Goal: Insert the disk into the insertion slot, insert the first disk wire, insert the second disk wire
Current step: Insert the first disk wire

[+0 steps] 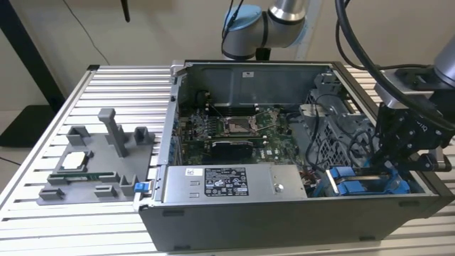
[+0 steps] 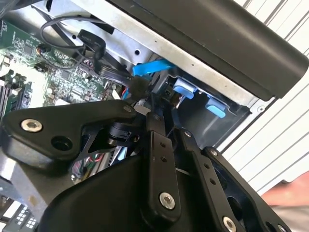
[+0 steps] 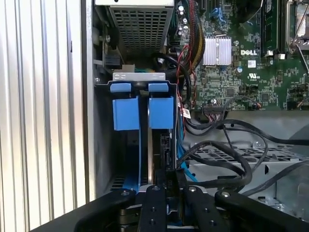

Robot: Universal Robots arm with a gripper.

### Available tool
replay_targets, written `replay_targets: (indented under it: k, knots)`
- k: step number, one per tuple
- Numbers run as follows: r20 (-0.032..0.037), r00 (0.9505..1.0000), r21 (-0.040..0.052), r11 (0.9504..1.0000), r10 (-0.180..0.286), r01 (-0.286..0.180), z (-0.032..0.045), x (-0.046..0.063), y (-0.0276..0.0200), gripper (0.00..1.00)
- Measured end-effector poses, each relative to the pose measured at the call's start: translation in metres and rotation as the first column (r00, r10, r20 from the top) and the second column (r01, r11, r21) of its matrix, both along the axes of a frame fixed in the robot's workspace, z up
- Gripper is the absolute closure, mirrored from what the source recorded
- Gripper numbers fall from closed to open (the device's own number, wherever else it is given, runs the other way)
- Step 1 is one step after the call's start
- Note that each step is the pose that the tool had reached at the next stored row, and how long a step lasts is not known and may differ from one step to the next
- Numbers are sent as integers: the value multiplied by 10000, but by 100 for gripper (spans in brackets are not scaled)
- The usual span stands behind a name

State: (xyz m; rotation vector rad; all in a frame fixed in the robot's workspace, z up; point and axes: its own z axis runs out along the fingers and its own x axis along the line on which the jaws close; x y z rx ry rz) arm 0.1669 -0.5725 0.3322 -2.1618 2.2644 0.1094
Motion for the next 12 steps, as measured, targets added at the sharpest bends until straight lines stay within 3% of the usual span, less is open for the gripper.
replay_targets:
  k: [3,4,6,12]
  knots:
    - [-1,10000,19,10000,-26,26,-13,-1,0,100]
    - [-1,10000,21,10000,-27,27,-14,-1,0,0]
    - [-1,10000,24,10000,-28,28,1,-1,0,0]
    - [-3,10000,15,10000,-26,26,178,0,0,0]
